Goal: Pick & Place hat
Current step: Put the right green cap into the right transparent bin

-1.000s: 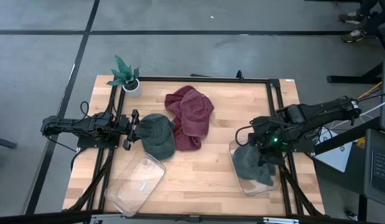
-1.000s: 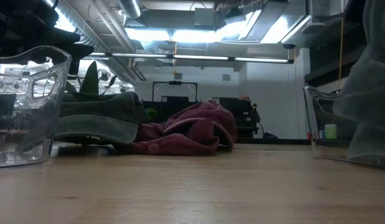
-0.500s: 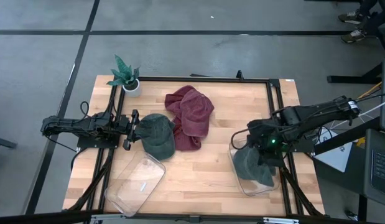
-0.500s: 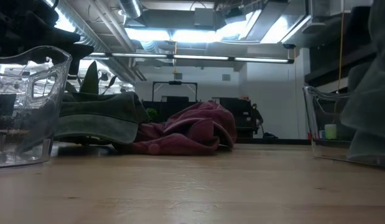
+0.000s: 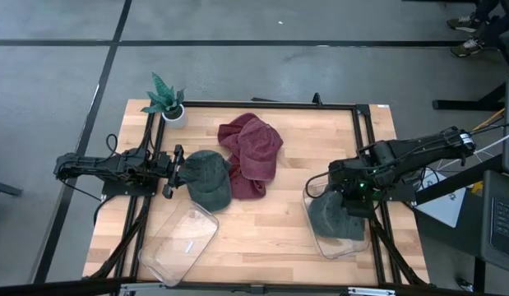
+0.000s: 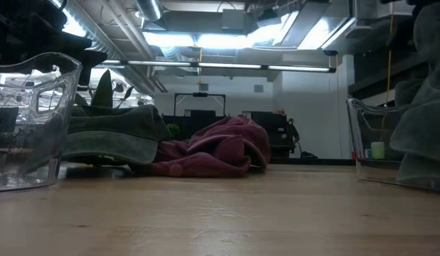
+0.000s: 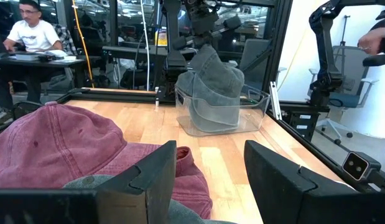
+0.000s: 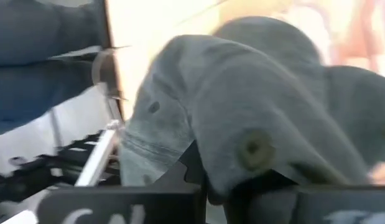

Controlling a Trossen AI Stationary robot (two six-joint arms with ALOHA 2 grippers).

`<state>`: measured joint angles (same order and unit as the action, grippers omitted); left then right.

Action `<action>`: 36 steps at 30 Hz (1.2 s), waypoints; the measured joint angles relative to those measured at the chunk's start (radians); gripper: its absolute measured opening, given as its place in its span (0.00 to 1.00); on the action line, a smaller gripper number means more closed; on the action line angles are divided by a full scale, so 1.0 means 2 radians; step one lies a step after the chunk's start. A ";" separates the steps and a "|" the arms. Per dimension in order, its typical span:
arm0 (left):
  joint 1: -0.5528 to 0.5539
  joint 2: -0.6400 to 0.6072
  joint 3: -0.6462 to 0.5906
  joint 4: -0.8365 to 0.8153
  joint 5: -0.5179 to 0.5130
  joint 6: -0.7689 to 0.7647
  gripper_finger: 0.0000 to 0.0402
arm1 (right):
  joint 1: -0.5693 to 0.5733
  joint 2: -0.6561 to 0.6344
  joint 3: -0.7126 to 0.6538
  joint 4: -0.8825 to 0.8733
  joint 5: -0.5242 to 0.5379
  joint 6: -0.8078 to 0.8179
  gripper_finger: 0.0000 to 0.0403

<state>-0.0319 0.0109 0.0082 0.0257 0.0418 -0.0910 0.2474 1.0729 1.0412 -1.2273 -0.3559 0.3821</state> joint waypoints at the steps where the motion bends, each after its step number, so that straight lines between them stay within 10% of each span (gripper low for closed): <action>1: 0.000 0.000 0.000 0.000 0.000 0.000 0.46 | 0.000 0.000 0.000 -0.007 0.009 -0.001 0.08; 12: 0.000 0.000 0.000 0.000 0.000 0.000 0.46 | 0.000 0.007 0.000 -0.054 0.102 0.001 0.21; 26: 0.000 0.000 0.000 0.000 0.000 0.000 0.46 | 0.000 0.007 0.000 -0.094 0.108 0.030 0.60; 36: 0.000 0.000 0.000 0.000 0.000 0.000 0.46 | 0.000 0.006 0.019 -0.123 0.121 0.054 0.64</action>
<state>-0.0319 0.0112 0.0082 0.0257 0.0418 -0.0910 0.2474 1.0840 1.0792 -1.4727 -0.1144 0.4900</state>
